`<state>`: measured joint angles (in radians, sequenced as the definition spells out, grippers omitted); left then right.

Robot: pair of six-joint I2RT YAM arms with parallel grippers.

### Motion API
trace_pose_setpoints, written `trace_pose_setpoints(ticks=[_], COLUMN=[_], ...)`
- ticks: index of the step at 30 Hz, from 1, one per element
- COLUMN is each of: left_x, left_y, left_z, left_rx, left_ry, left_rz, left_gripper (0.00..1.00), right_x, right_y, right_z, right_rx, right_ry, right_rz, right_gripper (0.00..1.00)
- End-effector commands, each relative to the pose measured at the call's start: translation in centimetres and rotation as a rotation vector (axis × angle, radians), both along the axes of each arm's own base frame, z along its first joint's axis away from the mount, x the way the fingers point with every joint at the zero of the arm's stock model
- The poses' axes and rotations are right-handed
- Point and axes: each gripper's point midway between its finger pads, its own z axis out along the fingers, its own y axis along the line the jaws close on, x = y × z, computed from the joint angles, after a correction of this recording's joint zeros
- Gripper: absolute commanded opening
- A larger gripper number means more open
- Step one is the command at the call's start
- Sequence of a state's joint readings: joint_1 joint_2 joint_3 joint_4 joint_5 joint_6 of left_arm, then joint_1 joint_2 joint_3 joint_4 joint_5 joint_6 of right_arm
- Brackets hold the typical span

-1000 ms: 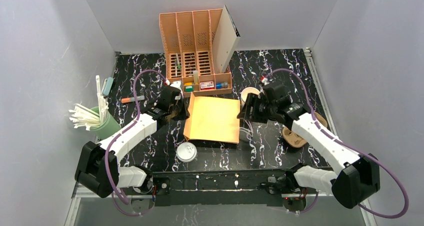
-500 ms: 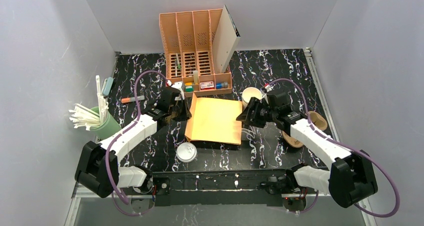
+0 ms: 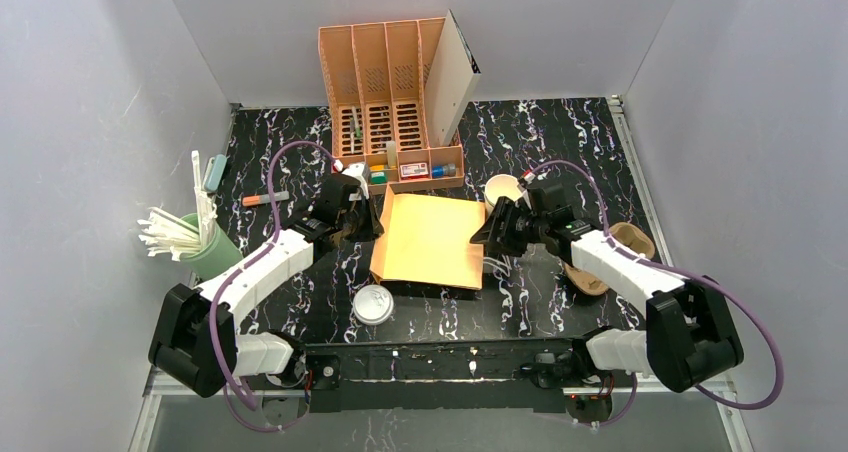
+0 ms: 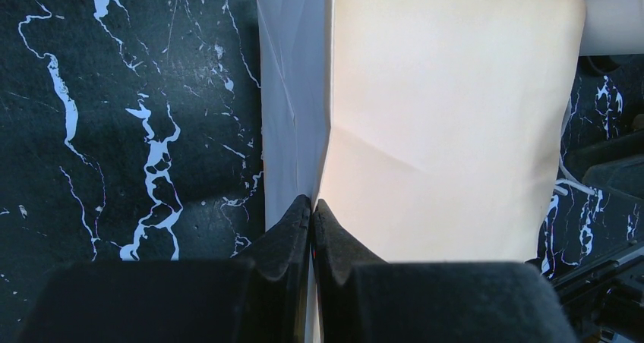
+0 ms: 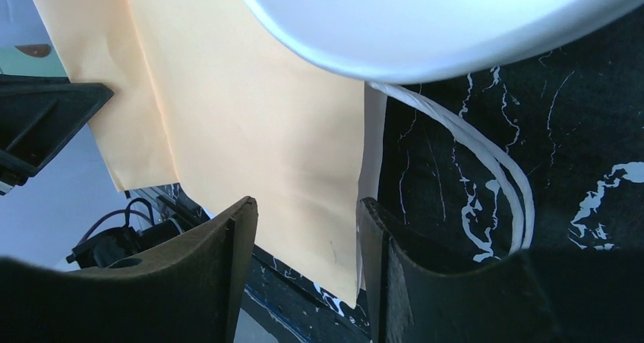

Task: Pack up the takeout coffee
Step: Open the takeout bag at the center of the board.

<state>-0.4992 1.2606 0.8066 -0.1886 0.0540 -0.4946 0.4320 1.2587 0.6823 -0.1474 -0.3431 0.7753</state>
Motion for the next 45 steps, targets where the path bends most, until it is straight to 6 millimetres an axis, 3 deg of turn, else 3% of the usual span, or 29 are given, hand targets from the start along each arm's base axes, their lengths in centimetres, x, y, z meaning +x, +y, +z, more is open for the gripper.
trace_pose_setpoints(ticks=[1, 13, 25, 30, 35, 37, 41, 45], left_x=[-0.2, -0.2, -0.1, -0.1, -0.2, -0.2, -0.1, 0.1], left_y=[0.0, -0.1, -0.1, -0.4, -1.2, -1.5, -1.0, 0.5], left_z=[1.3, 1.1, 0.4, 0.8, 1.6, 1.9, 1.7, 0.3], left_rx=[-0.021, -0.03, -0.032, -0.05, -0.11, -0.135, -0.131, -0.097], left_ry=[-0.028, -0.028, -0.023, -0.031, -0.044, -0.048, -0.048, -0.031], left_rz=[-0.009, -0.006, 0.003, 0.001, -0.012, -0.015, 0.014, 0.08], left_gripper=[0.03, 0.03, 0.03, 0.03, 0.03, 0.03, 0.03, 0.02], right_x=[0.5, 0.6, 0.0, -0.4, -0.4, -0.3, 0.1, 0.0], right_y=[0.7, 1.0, 1.6, 2.8, 3.4, 3.6, 3.2, 2.1], right_z=[0.6, -0.7, 2.8, 4.7, 5.1, 5.2, 5.8, 6.5], right_rx=[0.03, 0.031, 0.117, 0.203, 0.23, 0.242, 0.217, 0.162], right_ry=[-0.012, -0.002, -0.113, -0.176, -0.165, -0.155, -0.152, -0.16], right_rz=[0.022, 0.049, 0.1, 0.174, 0.199, 0.202, 0.173, 0.114], right_gripper=[0.6, 0.62, 0.4, 0.39, 0.39, 0.31, 0.05, 0.01])
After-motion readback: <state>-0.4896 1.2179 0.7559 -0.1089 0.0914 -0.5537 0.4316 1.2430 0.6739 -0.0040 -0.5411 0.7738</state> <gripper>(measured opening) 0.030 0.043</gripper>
